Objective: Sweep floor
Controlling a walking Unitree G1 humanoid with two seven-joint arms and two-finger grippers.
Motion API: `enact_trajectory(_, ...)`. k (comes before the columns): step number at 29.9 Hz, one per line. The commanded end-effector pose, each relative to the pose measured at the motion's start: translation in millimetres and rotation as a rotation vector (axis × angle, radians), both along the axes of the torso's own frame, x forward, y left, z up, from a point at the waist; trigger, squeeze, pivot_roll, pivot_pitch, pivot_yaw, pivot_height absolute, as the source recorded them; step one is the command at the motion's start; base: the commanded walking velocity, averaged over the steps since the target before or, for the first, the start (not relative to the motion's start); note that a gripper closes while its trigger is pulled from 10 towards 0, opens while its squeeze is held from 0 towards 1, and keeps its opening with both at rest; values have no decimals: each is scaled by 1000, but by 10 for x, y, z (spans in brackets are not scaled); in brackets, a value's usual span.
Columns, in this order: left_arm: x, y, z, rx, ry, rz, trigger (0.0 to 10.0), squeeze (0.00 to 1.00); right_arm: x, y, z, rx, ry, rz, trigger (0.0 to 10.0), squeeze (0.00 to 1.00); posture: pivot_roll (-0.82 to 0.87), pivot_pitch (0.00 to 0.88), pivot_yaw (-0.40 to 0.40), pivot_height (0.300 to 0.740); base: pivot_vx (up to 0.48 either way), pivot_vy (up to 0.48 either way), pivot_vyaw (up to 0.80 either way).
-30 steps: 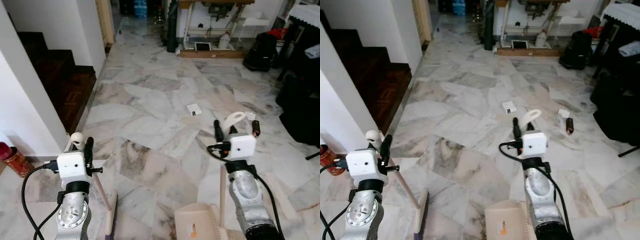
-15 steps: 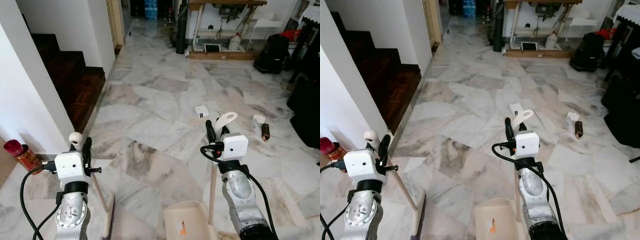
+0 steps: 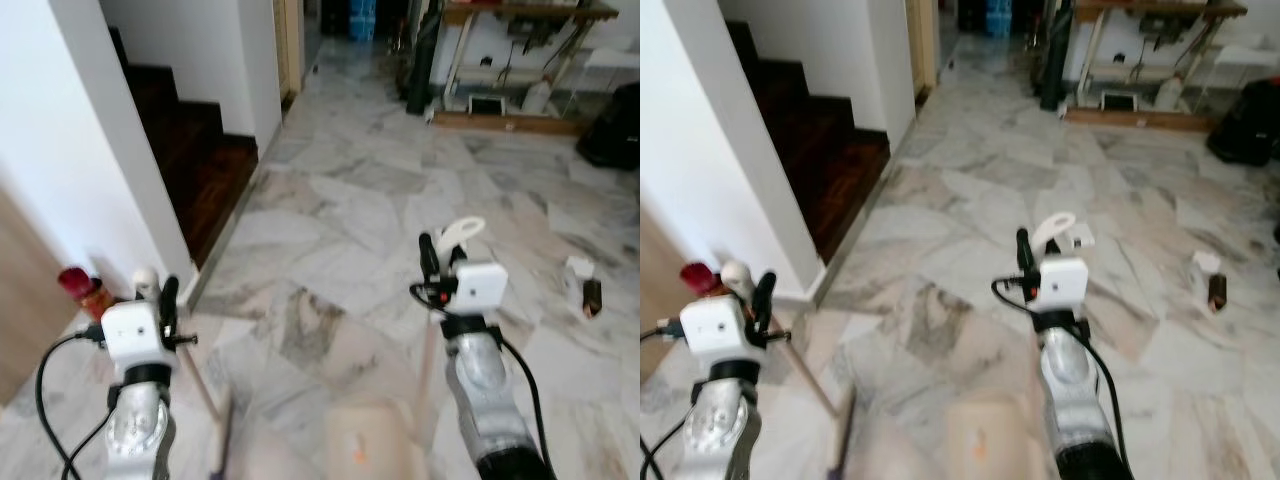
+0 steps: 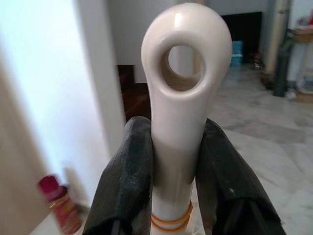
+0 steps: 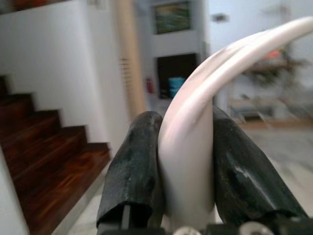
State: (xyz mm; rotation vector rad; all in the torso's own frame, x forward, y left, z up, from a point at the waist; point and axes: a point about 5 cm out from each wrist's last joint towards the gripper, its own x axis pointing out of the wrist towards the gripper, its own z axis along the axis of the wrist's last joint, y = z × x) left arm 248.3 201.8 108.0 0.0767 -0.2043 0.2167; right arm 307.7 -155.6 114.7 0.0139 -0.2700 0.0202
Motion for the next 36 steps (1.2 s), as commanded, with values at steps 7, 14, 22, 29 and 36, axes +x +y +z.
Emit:
enact_trajectory(7, 36, -79, 68, -25, -44, -26, 10000, 0, 32, 18, 111, -2, -32, 13, 10000, 0, 24, 0, 21, 740, 480, 0, 0)
enact_trajectory(14, 61, -45, 62, -20, -40, -16, 10000, 0, 58, 113, 139, -26, -34, 36, 10000, 0, -3, 0, 21, 740, 480, 0, 0)
enact_trajectory(22, 94, -98, 86, -30, -52, -23, 10000, 0, 60, 59, 165, -28, -28, 9, 10000, 0, -2, 0, 15, 740, 480, 0, -165)
enact_trajectory(29, 109, -121, 76, -29, -45, -31, 10000, 0, 73, 42, 202, -30, -48, -8, 10000, 0, -11, 0, 10, 740, 480, 0, -410)
enact_trajectory(36, 115, -140, 73, -33, -45, -31, 10000, 0, 83, 74, 218, -48, -47, 5, 10000, 0, -7, 0, 3, 740, 480, 0, 0)
